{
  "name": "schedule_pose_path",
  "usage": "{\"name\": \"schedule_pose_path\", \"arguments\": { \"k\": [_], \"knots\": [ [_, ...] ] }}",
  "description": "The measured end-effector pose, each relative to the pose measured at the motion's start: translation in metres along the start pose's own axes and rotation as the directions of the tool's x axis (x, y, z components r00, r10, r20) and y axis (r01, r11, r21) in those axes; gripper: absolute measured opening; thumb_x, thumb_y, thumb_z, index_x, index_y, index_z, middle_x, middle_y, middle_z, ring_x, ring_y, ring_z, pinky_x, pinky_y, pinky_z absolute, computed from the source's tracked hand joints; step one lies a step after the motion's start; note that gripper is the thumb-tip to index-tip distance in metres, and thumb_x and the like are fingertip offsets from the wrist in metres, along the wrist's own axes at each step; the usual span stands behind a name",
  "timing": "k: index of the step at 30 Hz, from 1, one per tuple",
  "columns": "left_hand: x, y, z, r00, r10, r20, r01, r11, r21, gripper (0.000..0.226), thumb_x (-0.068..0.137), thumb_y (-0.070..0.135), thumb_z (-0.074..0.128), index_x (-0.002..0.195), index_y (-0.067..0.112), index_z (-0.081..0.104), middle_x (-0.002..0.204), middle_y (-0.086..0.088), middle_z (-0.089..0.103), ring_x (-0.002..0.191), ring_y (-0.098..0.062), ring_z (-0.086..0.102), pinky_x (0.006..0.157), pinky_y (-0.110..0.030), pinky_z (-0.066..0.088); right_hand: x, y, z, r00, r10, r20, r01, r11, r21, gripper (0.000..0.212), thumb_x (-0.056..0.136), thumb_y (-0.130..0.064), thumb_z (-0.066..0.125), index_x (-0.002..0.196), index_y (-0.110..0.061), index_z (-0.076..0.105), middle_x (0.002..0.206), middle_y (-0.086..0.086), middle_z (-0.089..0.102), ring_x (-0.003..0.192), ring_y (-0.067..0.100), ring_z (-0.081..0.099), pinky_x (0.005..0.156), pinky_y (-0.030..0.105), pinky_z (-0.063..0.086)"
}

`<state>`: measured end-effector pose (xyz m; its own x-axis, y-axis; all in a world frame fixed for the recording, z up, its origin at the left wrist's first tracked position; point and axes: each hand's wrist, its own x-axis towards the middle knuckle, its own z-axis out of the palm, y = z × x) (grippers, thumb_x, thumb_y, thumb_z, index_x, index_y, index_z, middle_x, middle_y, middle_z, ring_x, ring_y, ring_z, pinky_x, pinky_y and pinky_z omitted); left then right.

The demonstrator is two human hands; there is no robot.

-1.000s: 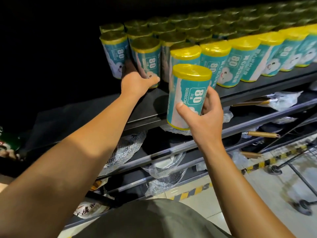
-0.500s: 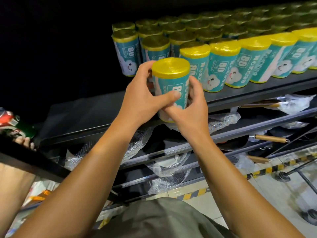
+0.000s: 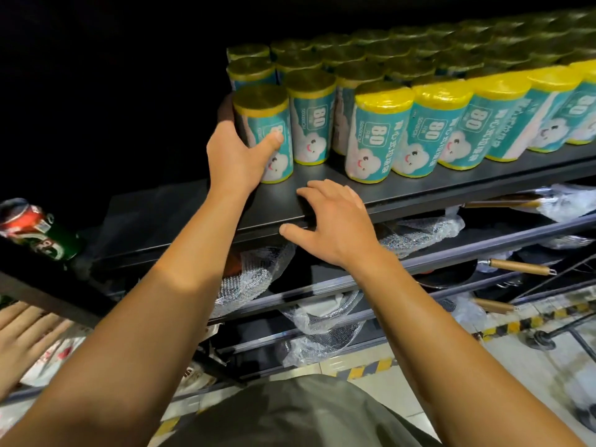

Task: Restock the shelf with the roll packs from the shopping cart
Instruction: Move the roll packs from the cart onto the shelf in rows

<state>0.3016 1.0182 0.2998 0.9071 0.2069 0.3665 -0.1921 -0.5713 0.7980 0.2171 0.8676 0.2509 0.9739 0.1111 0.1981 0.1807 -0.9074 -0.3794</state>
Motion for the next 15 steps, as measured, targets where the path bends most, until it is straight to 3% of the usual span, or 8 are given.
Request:
{"name": "schedule_pose_path", "arguments": {
  "k": [4,7,11,15],
  "knots": [
    [0.017,-0.007,0.01,1.0,0.003,-0.029,-0.003,1.0,0.0,0.073,0.078,0.048,0.078,0.132,0.007,0.052,0.107,0.0,0.063,0.099,-0.016,0.063,0.075,-0.023,0.047,-0.001,0.002,0.0,1.0,-0.014,-0.019,0.014,1.0,-0.015,0.082,0.081,-0.072,0.061,0.145,-0.023,0.05,0.153,-0.002,0.044,0.146,0.021,0.032,0.123,0.043,0.017],
    [0.024,-0.005,0.015,0.999,-0.005,-0.045,0.005,1.0,0.0,0.072,0.083,0.043,0.076,0.141,0.014,0.045,0.108,0.007,0.06,0.093,-0.008,0.059,0.073,-0.019,0.044,-0.001,0.001,0.0,1.0,-0.01,-0.026,0.009,1.0,-0.026,0.081,0.082,-0.071,0.061,0.146,-0.023,0.049,0.153,-0.003,0.044,0.146,0.021,0.032,0.123,0.042,0.017],
    [0.031,-0.006,0.022,0.997,-0.058,-0.042,0.057,0.998,-0.012,0.075,0.083,0.044,0.077,0.144,0.016,0.044,0.123,-0.004,0.066,0.108,-0.019,0.065,0.079,-0.023,0.047,-0.001,0.0,0.0,0.999,-0.007,-0.031,0.006,1.0,-0.024,0.08,0.082,-0.071,0.061,0.146,-0.023,0.05,0.152,-0.003,0.044,0.145,0.02,0.032,0.123,0.041,0.017],
    [0.033,-0.009,0.023,0.999,-0.04,-0.032,0.04,0.999,-0.006,0.079,0.082,0.044,0.077,0.147,0.019,0.039,0.127,-0.005,0.065,0.112,-0.022,0.064,0.083,-0.027,0.05,0.0,0.0,0.0,0.999,0.0,-0.033,-0.001,1.0,-0.021,0.08,0.081,-0.07,0.063,0.145,-0.023,0.051,0.152,-0.003,0.045,0.145,0.02,0.033,0.123,0.041,0.018]
  ]
}}
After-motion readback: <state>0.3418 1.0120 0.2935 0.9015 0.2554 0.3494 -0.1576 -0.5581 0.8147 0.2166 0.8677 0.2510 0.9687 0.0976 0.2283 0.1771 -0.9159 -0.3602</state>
